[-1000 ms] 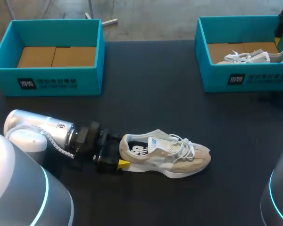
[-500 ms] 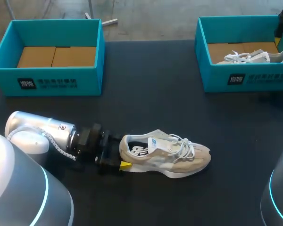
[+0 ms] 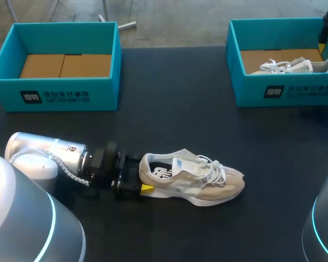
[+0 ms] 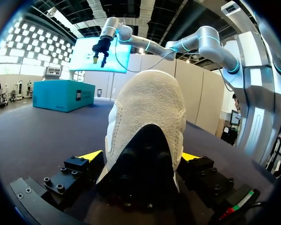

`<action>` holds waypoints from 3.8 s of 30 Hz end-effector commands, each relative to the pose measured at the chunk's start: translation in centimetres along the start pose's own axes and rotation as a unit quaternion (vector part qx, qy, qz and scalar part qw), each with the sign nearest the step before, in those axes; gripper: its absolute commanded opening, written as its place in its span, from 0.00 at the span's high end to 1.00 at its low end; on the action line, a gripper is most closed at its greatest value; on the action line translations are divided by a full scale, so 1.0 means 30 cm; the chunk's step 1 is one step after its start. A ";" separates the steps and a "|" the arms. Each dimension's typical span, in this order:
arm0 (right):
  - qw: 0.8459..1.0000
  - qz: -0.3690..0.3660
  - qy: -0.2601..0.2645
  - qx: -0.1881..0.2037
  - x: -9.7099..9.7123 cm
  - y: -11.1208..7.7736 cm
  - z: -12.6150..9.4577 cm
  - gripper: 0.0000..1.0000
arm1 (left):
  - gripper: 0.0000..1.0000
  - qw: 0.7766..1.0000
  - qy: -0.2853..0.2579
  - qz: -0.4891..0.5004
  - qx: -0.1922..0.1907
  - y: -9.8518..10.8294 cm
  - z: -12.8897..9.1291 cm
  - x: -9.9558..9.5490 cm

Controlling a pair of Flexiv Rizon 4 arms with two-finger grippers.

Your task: Take the shoe out of the shoebox, open the shoe tongue, remove and reinsert the insole, then place the shoe into the shoebox

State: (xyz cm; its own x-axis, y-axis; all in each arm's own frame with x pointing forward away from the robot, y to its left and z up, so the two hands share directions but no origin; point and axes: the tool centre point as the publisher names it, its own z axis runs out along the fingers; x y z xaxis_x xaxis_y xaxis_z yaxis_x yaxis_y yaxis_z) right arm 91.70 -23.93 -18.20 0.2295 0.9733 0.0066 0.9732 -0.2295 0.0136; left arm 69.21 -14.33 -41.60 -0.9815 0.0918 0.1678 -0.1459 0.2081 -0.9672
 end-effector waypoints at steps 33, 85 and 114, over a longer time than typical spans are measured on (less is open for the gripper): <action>1.000 0.000 0.000 0.000 -0.001 -0.001 0.001 0.00 | 0.00 1.000 0.028 0.001 -0.008 0.010 0.009 0.003; 1.000 0.000 0.000 0.000 -0.001 -0.001 0.001 0.00 | 1.00 1.000 0.016 -0.006 0.003 0.029 0.025 -0.004; 1.000 0.004 -0.003 -0.006 0.065 -0.028 -0.004 0.00 | 1.00 1.000 0.016 -0.006 0.003 0.029 0.025 -0.004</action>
State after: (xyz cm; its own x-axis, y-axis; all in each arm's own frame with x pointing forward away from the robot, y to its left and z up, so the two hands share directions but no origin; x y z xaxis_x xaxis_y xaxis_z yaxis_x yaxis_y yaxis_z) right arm 91.36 -21.82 -18.08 0.2366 0.9716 -0.0003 0.9713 -0.2365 0.0246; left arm 68.96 -15.08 -42.21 -0.9753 0.1224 0.1841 -0.1568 0.2037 -0.9664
